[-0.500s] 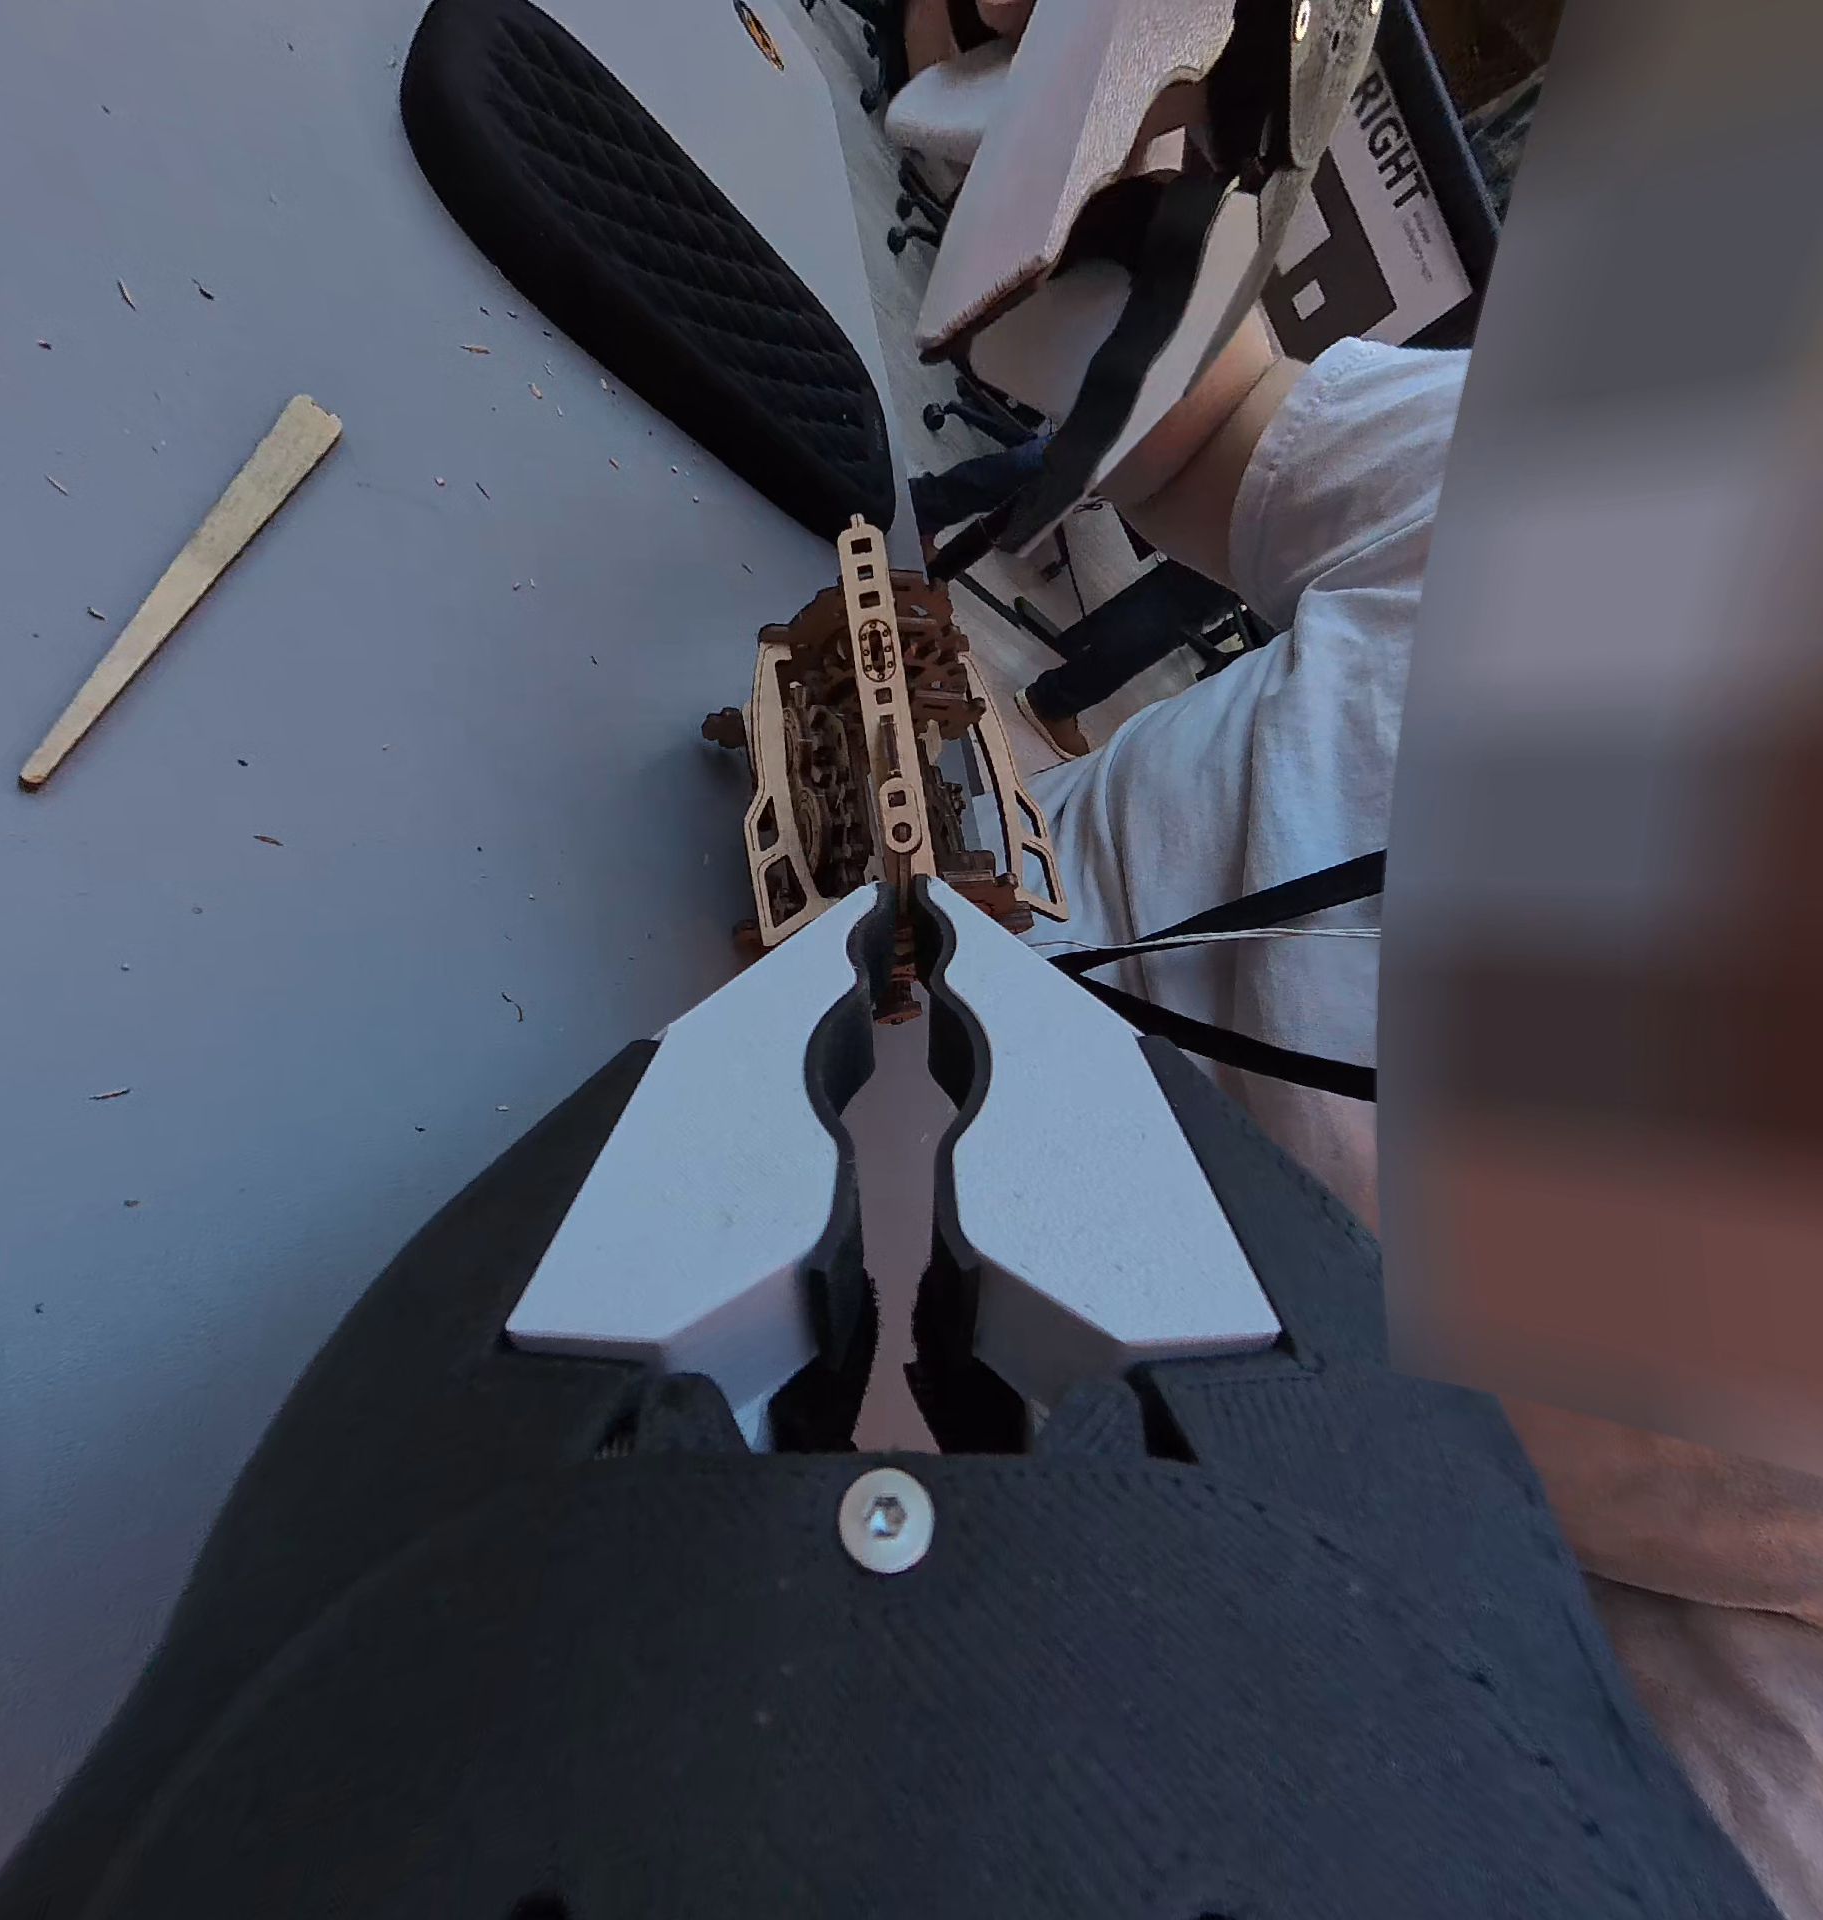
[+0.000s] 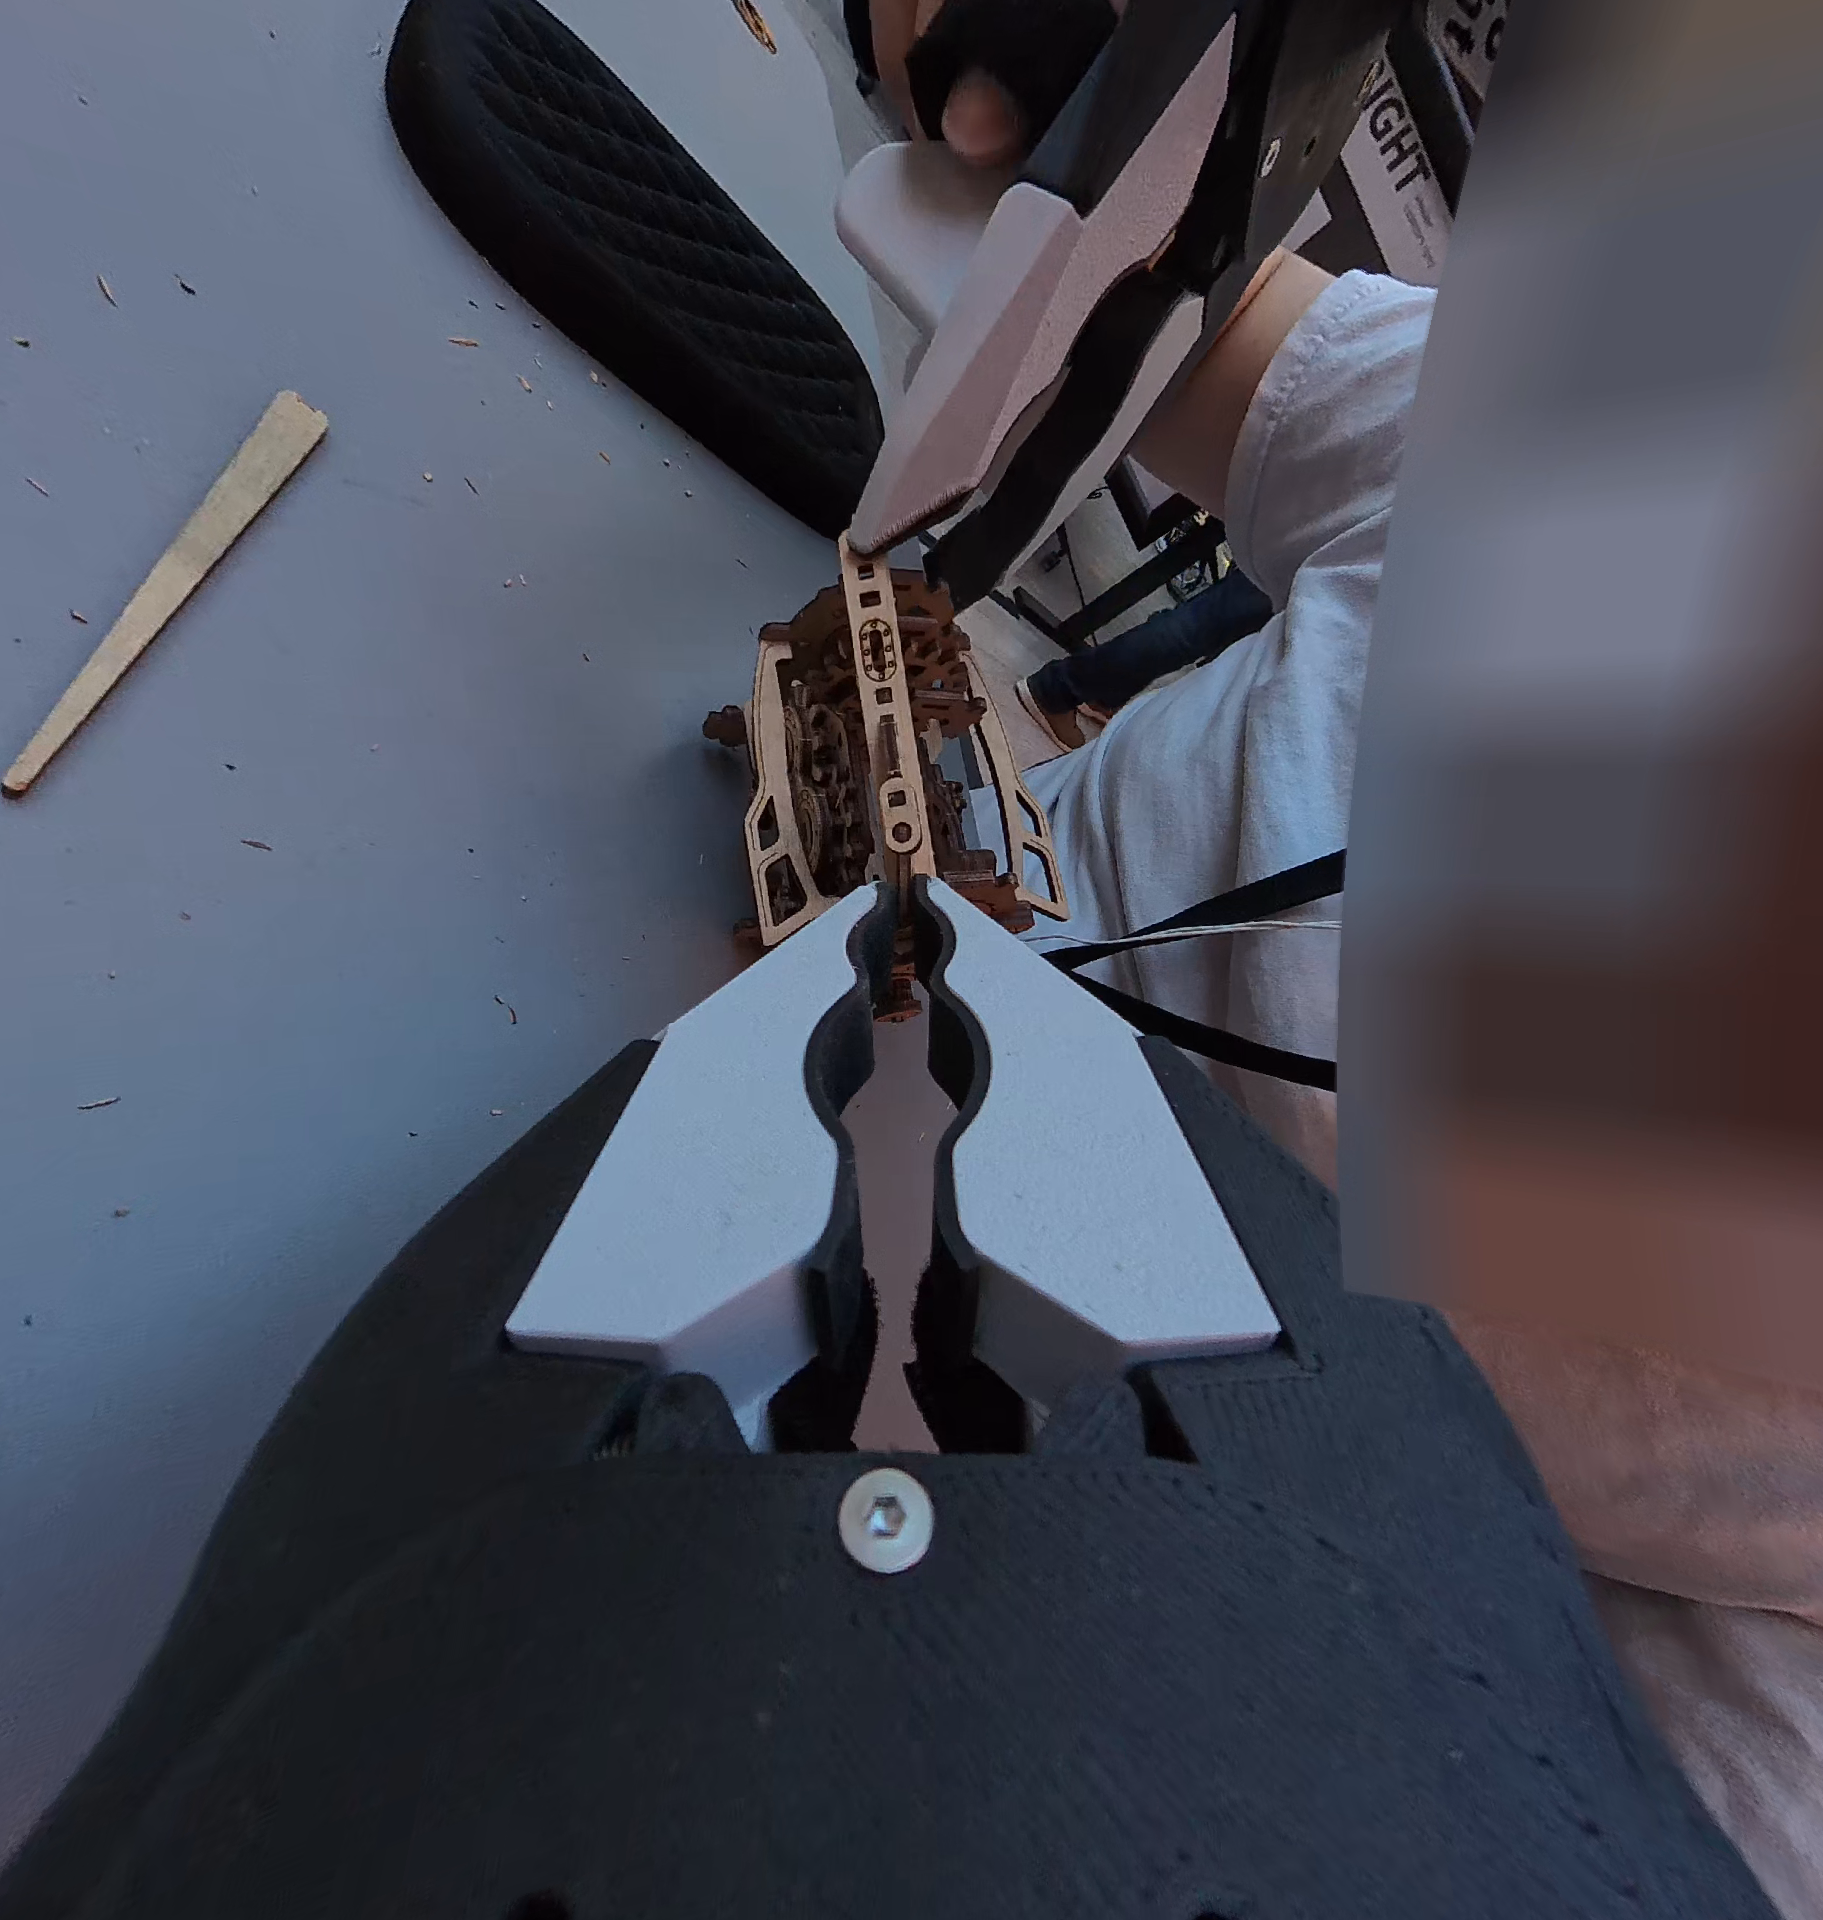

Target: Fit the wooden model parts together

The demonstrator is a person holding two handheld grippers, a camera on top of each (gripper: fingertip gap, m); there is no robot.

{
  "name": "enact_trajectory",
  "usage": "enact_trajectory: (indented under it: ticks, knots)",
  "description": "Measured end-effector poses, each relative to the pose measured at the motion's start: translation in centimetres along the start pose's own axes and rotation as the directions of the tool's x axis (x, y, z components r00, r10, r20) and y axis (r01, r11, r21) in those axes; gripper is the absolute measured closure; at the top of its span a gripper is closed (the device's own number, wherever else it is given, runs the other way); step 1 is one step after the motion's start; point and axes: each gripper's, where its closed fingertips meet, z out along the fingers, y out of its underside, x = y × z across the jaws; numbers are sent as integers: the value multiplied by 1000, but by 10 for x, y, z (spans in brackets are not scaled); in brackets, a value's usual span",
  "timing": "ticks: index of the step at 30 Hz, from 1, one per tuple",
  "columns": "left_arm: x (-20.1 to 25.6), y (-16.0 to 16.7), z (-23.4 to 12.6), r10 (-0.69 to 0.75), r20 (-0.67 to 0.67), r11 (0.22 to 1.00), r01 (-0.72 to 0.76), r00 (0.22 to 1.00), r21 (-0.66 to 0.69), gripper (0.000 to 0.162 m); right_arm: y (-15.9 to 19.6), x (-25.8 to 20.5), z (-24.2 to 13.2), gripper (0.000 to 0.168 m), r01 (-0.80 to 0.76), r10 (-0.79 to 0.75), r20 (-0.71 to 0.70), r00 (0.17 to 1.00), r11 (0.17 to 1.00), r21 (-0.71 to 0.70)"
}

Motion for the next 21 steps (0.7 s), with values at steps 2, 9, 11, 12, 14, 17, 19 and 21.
enact_trajectory:
  ticks: [2,9,11,12,14,17,19,21]
  knots:
    - [1,0,1,-1,-6,1000,1,1000,-4,162,-1,-2,-1,129,-9,9,20,1000,1000,-2]
    - [3,2,2,6,-13,1000,-6,1000,-15,162,2,5,-5,146,24,-23,23,999,998,-54]
    - [3,2,2,7,-13,1000,-7,1000,-14,162,4,8,-5,152,47,-46,16,999,996,-77]
    - [3,2,2,7,-14,1000,-7,1000,-14,162,4,10,-4,154,57,-57,8,998,995,-85]
    - [3,2,2,8,-13,1000,-8,1000,-15,162,4,12,-2,158,73,-73,5,997,992,-98]
    - [3,3,2,9,-13,1000,-10,1000,-17,162,3,14,-1,165,87,-88,-11,996,991,-98]
    - [3,3,2,9,-14,1000,-9,1000,-16,162,2,15,-1,165,78,-80,-10,997,992,-96]
    - [3,3,2,8,-18,1000,-9,1000,-16,162,1,13,-2,165,55,-55,7,998,995,-82]
